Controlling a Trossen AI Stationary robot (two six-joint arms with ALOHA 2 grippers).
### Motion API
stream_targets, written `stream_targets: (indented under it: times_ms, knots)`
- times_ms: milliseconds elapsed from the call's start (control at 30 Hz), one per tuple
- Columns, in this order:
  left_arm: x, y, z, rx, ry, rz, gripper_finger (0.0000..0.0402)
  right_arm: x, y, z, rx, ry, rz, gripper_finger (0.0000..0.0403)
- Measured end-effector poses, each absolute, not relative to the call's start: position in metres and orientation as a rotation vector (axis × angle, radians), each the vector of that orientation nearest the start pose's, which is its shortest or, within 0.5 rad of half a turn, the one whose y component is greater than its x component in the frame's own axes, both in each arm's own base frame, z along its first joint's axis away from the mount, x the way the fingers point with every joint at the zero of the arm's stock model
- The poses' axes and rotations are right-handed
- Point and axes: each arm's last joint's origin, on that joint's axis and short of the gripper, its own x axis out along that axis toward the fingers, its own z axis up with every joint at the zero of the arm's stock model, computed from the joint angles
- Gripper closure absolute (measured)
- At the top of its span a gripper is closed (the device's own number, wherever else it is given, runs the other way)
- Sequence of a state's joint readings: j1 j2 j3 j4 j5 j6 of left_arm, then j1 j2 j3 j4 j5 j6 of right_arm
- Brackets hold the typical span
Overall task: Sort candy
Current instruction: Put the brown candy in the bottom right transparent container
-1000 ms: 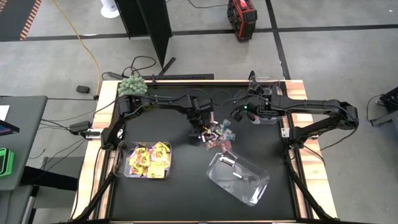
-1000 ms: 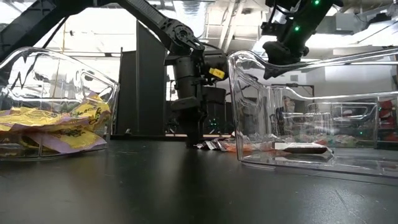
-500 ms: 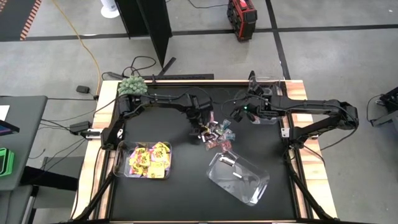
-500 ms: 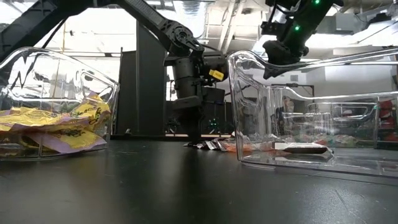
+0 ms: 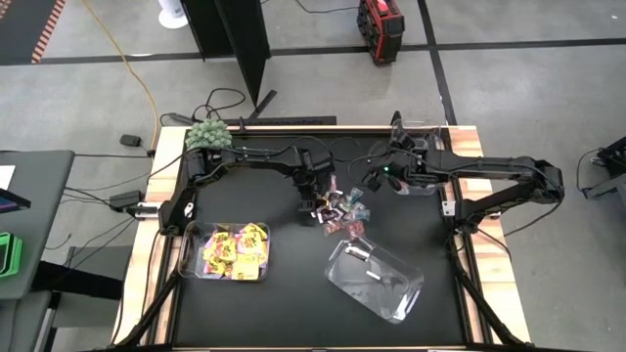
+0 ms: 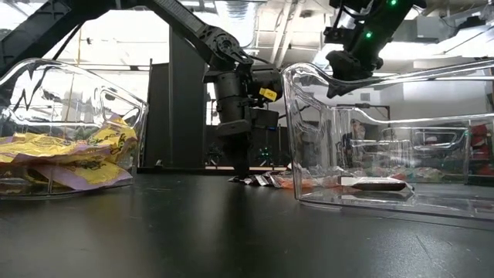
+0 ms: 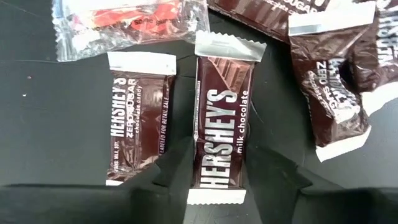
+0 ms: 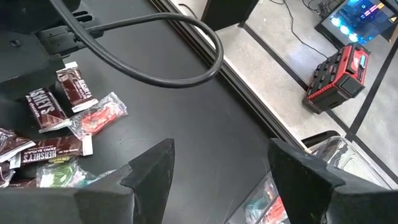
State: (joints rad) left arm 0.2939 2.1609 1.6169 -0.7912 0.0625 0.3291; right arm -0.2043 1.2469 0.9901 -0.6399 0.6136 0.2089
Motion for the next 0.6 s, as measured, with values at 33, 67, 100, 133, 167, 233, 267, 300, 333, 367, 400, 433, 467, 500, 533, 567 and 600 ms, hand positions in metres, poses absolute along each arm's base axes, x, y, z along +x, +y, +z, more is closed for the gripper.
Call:
stream_targets:
  times_ms: [33,67,100,133,167,233,267,300,333,367,400,433,467,500,533,567,600]
  knots:
    - [0.4119,0.1225,0.1533,0.038,1.329,-0.034,0.0247,0.2368,-0.0661,0.2782,-0.003,0.816,-0.85,0.0129]
    - [0.4116,0.1222,0.1533,0.037,1.331,-0.04,0.0239,0.2368,-0.0661,0.2782,-0.003,0.816,-0.85,0.0129]
    - [0.4115,0.1218,0.1532,0.04,1.332,-0.045,0.0231,0.2368,-0.0661,0.2782,-0.003,0.816,-0.85,0.0129]
    - [0.4114,0.1217,0.1532,0.044,1.333,-0.048,0.0226,0.2368,-0.0661,0.2782,-0.003,0.816,-0.85,0.0129]
    - [0.4115,0.1215,0.1532,0.047,1.334,-0.05,0.0224,0.2368,-0.0661,0.2782,-0.003,0.816,-0.85,0.0129]
    - [0.4118,0.1216,0.1533,0.049,1.332,-0.044,0.0224,0.2368,-0.0661,0.2782,-0.003,0.816,-0.85,0.0129]
    - [0.4119,0.1218,0.1533,0.048,1.331,-0.038,0.0228,0.2368,-0.0661,0.2782,-0.003,0.816,-0.85,0.0129]
    - [0.412,0.1218,0.1533,0.048,1.331,-0.035,0.0233,0.2368,-0.0661,0.2782,-0.003,0.816,-0.85,0.0129]
    - [0.4119,0.1219,0.1532,0.05,1.332,-0.034,0.024,0.2368,-0.0661,0.2782,-0.003,0.816,-0.85,0.0129]
    - [0.412,0.122,0.1532,0.052,1.332,-0.032,0.0248,0.2367,-0.0661,0.2782,-0.003,0.816,-0.85,0.0129]
    - [0.4121,0.1219,0.1532,0.052,1.331,-0.032,0.0257,0.2367,-0.0661,0.2782,-0.003,0.816,-0.85,0.0129]
    - [0.4122,0.1219,0.1533,0.053,1.331,-0.031,0.0267,0.2368,-0.0661,0.2783,-0.003,0.815,-0.85,0.0129]
    - [0.4122,0.1219,0.1533,0.053,1.33,-0.031,0.0277,0.2368,-0.0661,0.2783,-0.003,0.815,-0.85,0.0129]
    - [0.4122,0.122,0.1533,0.053,1.33,-0.031,0.0286,0.2368,-0.0661,0.2783,-0.003,0.816,-0.849,0.0129]
    - [0.4122,0.1221,0.1533,0.053,1.33,-0.031,0.0295,0.2368,-0.0661,0.2783,-0.003,0.816,-0.849,0.0129]
    - [0.4122,0.1219,0.1533,0.053,1.331,-0.031,0.0303,0.2368,-0.0661,0.2783,-0.004,0.816,-0.849,0.0129]
    - [0.4121,0.1219,0.1532,0.053,1.331,-0.031,0.031,0.2368,-0.0661,0.2783,-0.004,0.816,-0.849,0.0129]
